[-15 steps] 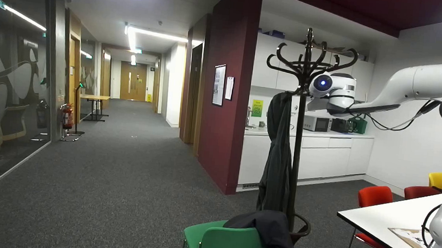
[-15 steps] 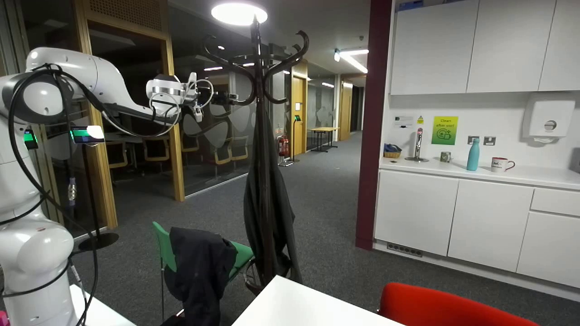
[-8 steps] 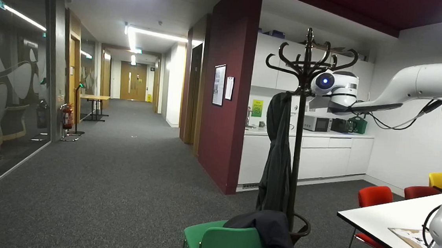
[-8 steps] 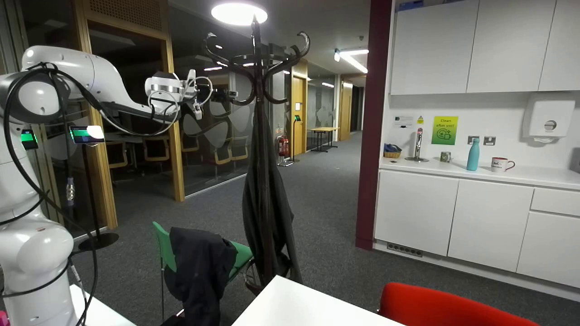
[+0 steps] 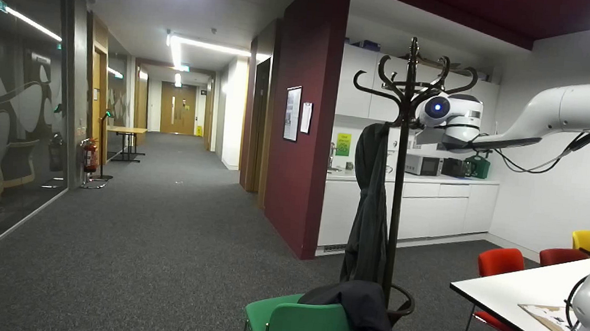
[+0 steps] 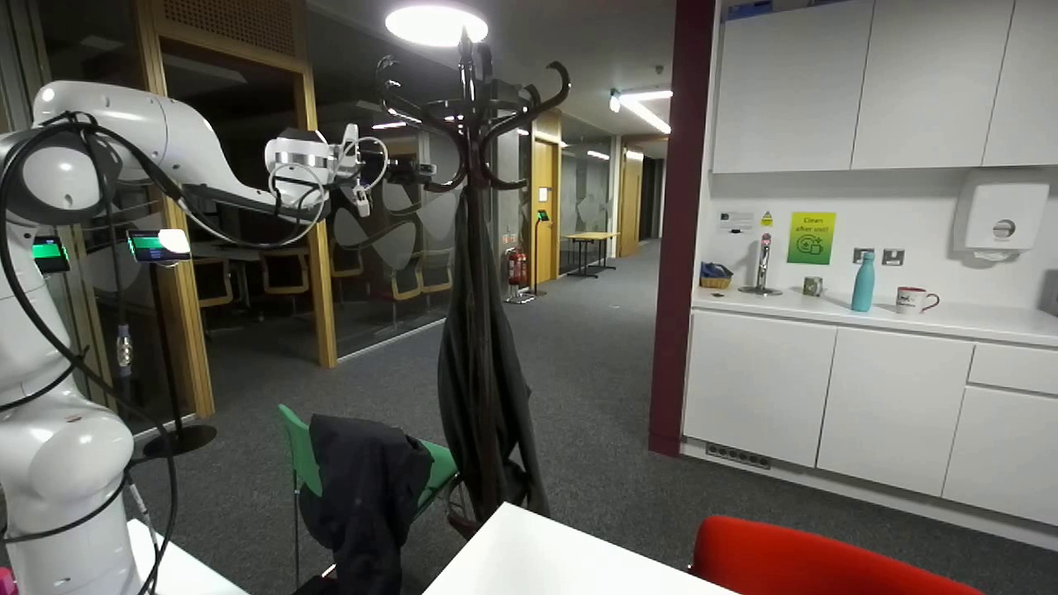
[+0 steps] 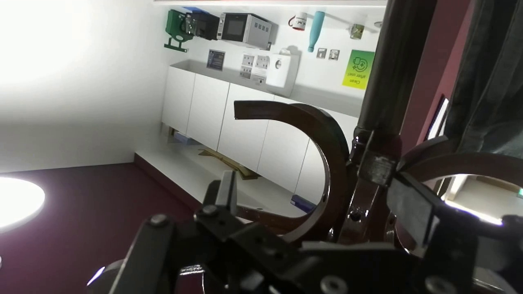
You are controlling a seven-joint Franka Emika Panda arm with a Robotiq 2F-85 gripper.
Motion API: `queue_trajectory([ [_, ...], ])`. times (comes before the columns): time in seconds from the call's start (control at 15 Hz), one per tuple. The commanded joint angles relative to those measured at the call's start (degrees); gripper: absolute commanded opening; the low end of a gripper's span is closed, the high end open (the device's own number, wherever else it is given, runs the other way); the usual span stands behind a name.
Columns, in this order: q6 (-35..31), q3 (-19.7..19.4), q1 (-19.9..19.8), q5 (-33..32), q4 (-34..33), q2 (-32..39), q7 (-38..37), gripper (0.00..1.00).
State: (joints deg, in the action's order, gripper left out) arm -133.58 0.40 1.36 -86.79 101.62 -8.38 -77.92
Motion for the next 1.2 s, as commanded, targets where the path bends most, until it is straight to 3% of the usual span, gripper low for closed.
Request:
queue_trajectory([
  [0.0, -0.31, 0.09, -0.36, -0.22, 1.45, -1.48, 0.05, 1.00],
  [1.13, 0.76, -1.77, -1.58, 0.97, 6.02, -5.68, -0.14, 1.00],
])
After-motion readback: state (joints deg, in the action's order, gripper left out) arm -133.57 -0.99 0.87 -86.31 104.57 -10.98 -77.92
